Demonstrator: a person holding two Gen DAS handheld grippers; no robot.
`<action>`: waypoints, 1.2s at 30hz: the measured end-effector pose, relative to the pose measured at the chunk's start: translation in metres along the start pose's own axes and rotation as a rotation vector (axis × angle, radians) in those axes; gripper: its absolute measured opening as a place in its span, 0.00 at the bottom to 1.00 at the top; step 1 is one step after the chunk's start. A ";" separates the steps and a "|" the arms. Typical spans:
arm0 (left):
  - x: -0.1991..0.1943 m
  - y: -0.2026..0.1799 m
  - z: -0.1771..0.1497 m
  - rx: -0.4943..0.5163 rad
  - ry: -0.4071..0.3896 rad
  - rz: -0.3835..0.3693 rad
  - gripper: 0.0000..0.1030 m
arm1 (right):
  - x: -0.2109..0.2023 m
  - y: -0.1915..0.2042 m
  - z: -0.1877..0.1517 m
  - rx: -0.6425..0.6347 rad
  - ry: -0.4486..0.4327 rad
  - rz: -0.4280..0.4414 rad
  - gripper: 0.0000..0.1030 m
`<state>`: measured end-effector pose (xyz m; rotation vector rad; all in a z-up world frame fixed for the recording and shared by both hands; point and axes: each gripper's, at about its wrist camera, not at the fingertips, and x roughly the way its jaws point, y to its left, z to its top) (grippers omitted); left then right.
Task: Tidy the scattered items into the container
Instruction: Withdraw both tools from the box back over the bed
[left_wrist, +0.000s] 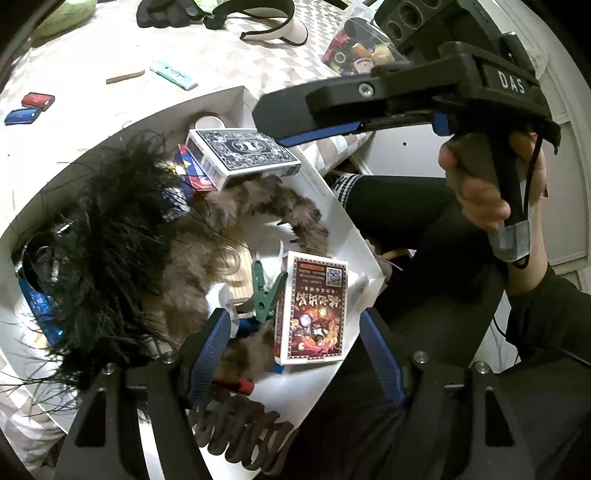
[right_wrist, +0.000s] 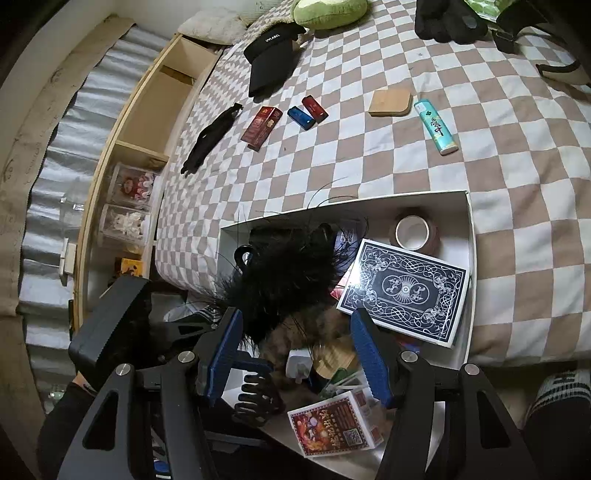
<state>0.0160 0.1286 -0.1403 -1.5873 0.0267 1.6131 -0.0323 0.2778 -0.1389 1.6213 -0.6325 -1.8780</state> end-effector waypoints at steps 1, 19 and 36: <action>-0.001 0.001 0.001 -0.001 -0.007 0.015 0.79 | 0.000 0.000 0.000 0.001 0.001 0.001 0.60; -0.028 0.021 0.005 -0.035 -0.133 0.177 0.99 | 0.000 -0.006 0.009 0.070 -0.059 -0.026 1.00; -0.081 0.032 0.032 -0.010 -0.379 0.353 0.99 | -0.037 0.021 0.053 -0.006 -0.324 -0.093 1.00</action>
